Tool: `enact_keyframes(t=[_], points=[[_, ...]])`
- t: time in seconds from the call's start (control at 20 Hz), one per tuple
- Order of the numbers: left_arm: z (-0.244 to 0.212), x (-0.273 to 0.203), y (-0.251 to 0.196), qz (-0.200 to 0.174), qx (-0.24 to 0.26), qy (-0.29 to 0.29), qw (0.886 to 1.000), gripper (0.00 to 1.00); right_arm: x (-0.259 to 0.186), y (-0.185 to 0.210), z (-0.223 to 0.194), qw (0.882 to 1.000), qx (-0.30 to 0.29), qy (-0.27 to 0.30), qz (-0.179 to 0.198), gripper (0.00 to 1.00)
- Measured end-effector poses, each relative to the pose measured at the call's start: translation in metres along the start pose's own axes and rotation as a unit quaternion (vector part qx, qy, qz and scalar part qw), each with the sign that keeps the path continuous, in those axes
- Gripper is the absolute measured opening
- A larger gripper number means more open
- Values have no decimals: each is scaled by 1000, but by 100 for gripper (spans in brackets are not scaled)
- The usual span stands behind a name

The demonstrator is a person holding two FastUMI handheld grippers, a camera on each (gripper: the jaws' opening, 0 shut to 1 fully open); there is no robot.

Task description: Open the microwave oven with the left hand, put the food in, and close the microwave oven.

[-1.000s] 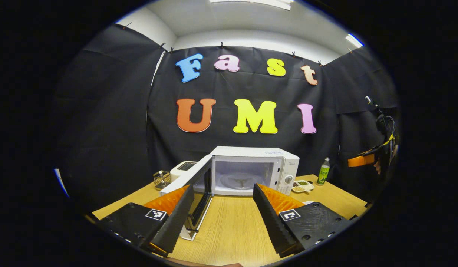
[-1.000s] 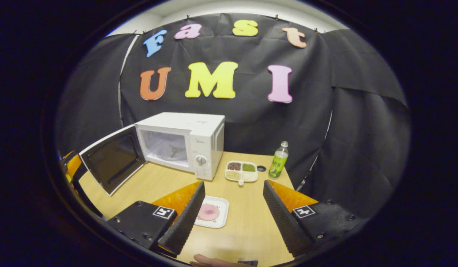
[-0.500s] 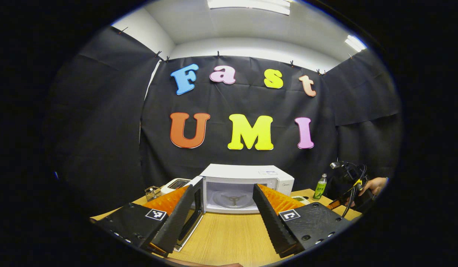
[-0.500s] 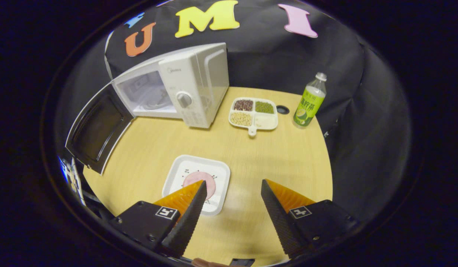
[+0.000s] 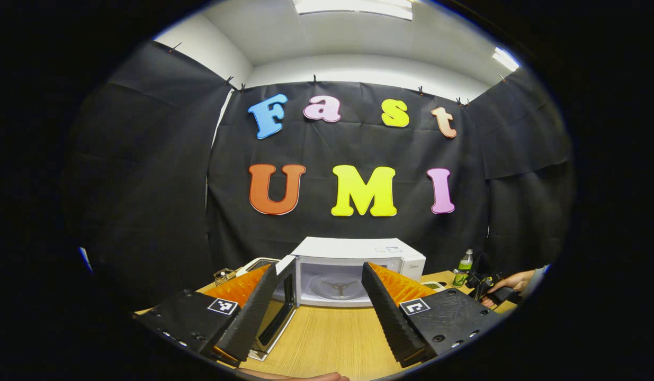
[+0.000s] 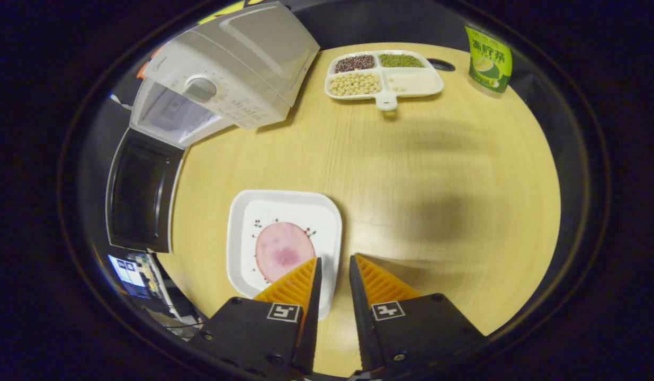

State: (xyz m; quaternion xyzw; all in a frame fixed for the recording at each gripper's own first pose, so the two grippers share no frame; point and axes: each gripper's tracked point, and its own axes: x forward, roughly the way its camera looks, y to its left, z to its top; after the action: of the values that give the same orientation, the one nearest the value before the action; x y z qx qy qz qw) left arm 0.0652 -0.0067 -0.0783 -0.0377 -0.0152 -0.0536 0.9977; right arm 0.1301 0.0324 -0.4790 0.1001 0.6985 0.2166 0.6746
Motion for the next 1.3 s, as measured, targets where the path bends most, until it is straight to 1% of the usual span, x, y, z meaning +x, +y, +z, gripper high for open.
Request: enact_keyframes(t=[0.05,0.1,0.15,0.2,0.25,0.35,0.4,0.45,0.5,0.6,0.65,0.7,0.75,0.8,0.85,0.9,0.95,1.0,1.05,1.1,1.15,1.2,1.25,1.3], points=[[0,-2,2,6,6,1,1000,95,2,2,-5,999,19,35,35,19],[5,-3,4,8,12,-5,1000,95,10,4,-2,996,29,46,71,8],[11,-6,5,12,14,-12,1000,95,10,1,0,992,42,59,105,0],[14,-8,8,16,10,-17,1000,95,10,0,3,987,59,68,135,4],[16,-11,10,17,2,-20,1000,95,9,-2,2,983,69,72,157,4],[13,-14,8,6,-17,-14,1000,95,11,-3,2,978,72,65,184,4],[9,-15,6,-1,-26,-6,1000,95,10,-3,2,978,70,60,189,4],[7,-16,7,-1,-30,-3,1000,95,9,-3,1,978,80,58,186,0],[5,-16,12,3,-31,0,1000,95,8,-3,2,980,83,53,175,4],[2,-19,17,7,-24,3,1000,95,2,-6,6,987,77,32,138,4],[1,-22,16,4,-20,5,1000,94,1,-4,6,990,78,23,116,0],[-1,-25,15,-6,-17,6,1000,95,1,-2,6,991,80,16,102,4],[0,-28,13,-19,-14,5,1000,95,-3,-2,5,992,81,13,94,0],[0,-32,15,-26,-15,4,1000,84,-5,0,7,993,82,9,87,4],[-1,-35,18,-32,-19,5,999,84,-7,1,6,993,86,4,79,0],[-1,-37,20,-35,-22,4,999,84,-10,6,8,993,92,-2,73,4],[0,-38,25,-35,-25,1,999,95,-13,15,9,993,93,-5,71,4],[-1,-40,32,-32,-26,1,999,95,-18,25,8,993,95,-5,71,4],[-4,-41,38,-29,-27,3,999,95,-18,37,7,993,92,-5,73,0],[-7,-41,44,-24,-27,4,999,95,-16,49,8,993,90,-5,73,4],[-8,-41,50,-21,-26,5,999,95,-13,63,9,994,87,-6,72,4],[-10,-42,54,-22,-25,6,999,95,-8,78,8,994,80,0,70,4],[-13,-43,55,-28,-22,8,999,95,-5,91,8,995,68,5,72,0],[-13,-43,60,-28,-20,6,999,95,1,104,9,996,56,8,74,0]])
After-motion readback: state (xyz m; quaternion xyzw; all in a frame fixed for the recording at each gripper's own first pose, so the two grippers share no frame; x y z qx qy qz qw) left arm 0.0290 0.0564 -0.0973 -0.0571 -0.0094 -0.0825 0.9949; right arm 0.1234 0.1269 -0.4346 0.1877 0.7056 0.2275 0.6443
